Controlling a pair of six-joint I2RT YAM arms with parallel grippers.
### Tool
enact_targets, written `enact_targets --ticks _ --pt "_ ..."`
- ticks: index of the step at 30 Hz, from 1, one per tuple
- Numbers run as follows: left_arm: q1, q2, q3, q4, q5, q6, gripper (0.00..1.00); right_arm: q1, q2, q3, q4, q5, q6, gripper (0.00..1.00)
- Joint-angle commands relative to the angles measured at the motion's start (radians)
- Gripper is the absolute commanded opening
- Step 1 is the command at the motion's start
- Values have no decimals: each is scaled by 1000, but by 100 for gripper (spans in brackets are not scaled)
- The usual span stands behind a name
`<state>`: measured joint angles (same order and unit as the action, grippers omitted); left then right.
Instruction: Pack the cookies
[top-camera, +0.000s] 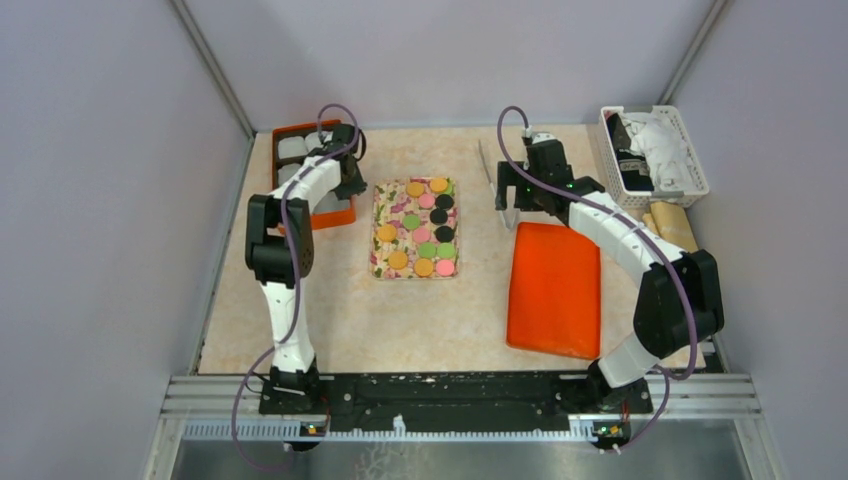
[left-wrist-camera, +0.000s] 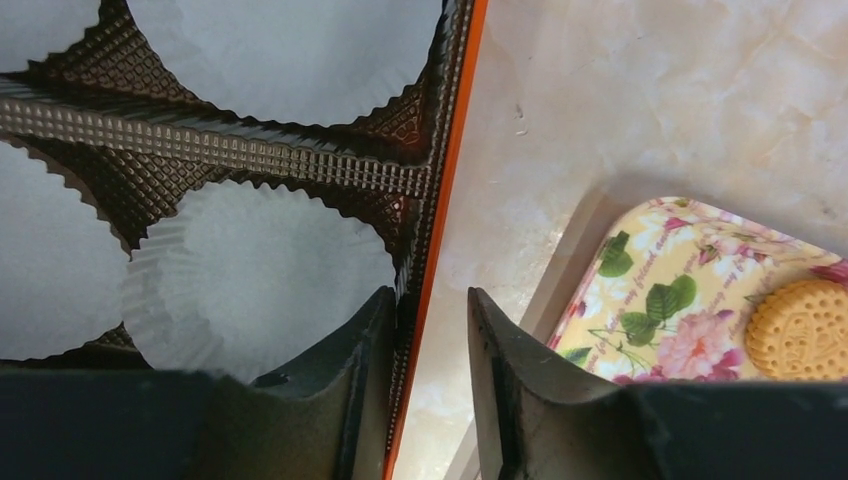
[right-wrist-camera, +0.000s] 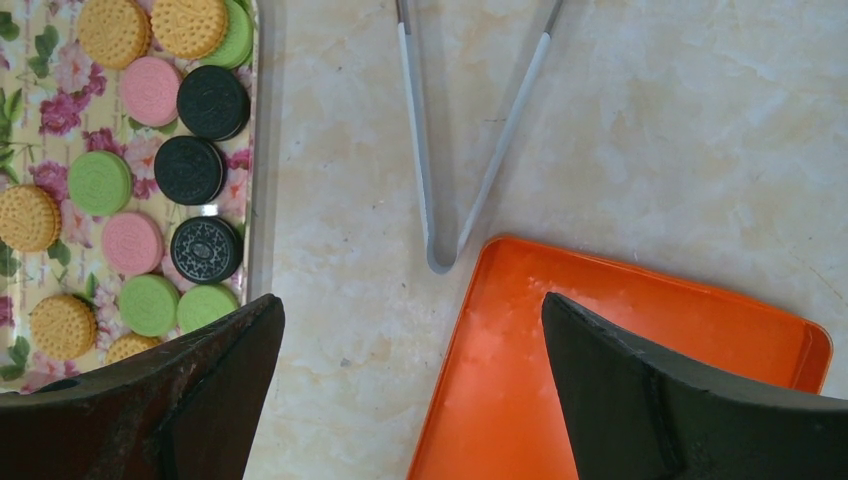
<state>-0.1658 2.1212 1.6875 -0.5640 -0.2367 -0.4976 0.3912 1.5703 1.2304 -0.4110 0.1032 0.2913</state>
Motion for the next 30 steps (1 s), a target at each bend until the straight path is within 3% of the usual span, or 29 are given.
enact_targets --ticks 1,4,6,16,25,30 --pt "-3 20 26 -12 15 7 31 11 -31 -3 32 4 9 99" --pt "-3 22 26 -25 39 9 9 12 -34 -8 36 9 9 99" --pt "-4 13 11 -27 60 7 0 11 -33 -9 38 10 11 99" --pt "-46 -36 -119 28 101 40 0 11 -23 -11 46 0 17 99" --pt "-46 14 37 33 161 102 0 11 -24 -18 42 -7 24 99" --pt "-59 6 14 30 209 155 0 10 -20 -21 51 -28 36 99"
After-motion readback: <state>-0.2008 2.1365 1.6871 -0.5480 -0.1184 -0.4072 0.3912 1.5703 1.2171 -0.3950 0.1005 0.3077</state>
